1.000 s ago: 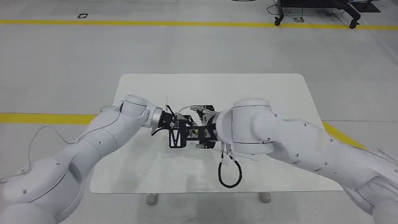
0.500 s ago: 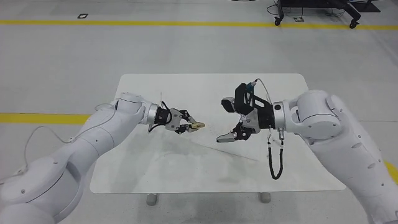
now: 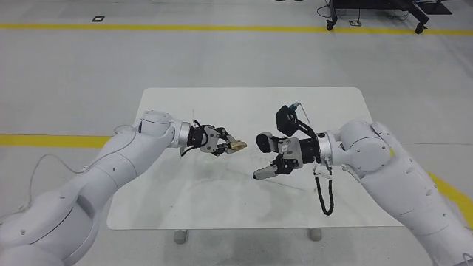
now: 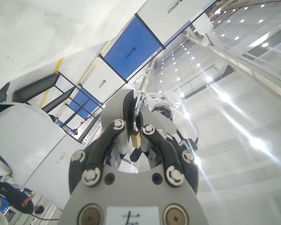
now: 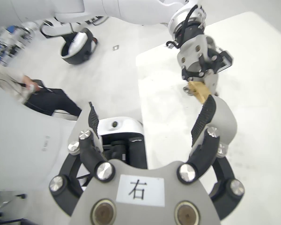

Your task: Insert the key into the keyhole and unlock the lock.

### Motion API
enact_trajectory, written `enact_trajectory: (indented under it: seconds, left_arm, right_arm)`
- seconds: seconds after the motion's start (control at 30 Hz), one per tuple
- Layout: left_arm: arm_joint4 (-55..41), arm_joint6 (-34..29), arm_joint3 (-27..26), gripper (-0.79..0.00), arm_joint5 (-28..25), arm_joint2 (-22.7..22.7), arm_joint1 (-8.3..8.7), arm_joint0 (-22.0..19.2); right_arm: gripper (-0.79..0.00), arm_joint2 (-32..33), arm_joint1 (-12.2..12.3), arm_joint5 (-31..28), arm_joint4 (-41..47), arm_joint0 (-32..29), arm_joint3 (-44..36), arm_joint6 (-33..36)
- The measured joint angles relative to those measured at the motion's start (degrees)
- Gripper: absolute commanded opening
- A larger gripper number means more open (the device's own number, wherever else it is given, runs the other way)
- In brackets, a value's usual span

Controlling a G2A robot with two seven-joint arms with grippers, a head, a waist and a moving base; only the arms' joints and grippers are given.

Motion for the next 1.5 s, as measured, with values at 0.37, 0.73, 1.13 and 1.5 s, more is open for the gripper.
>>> enact_trajectory:
  seconds: [0.37,0.73,1.13,1.5]
  left_arm:
    - [1.7,4.0,-4.3,-0.785,1.5,-5.3,2.11,2.9]
    - [4.0,4.9,-7.2,-0.785,3.1,-9.1,3.12,5.2]
    - [6.6,5.4,-9.0,-0.785,4.3,-12.1,3.30,6.9]
    - [8.1,6.1,-9.6,-0.785,4.9,-14.7,3.13,8.1]
  right_arm:
    - [-0.785,-4.3,-1.6,2.0,14.8,4.2,6.7,3.9]
    - [-0.785,-9.1,-3.5,4.5,10.9,7.3,8.9,2.6]
    - [-0.785,-11.6,-5.0,10.9,3.6,8.9,11.7,-2.3]
    - [-0.785,-11.6,-5.7,14.4,2.5,8.9,12.6,-2.7]
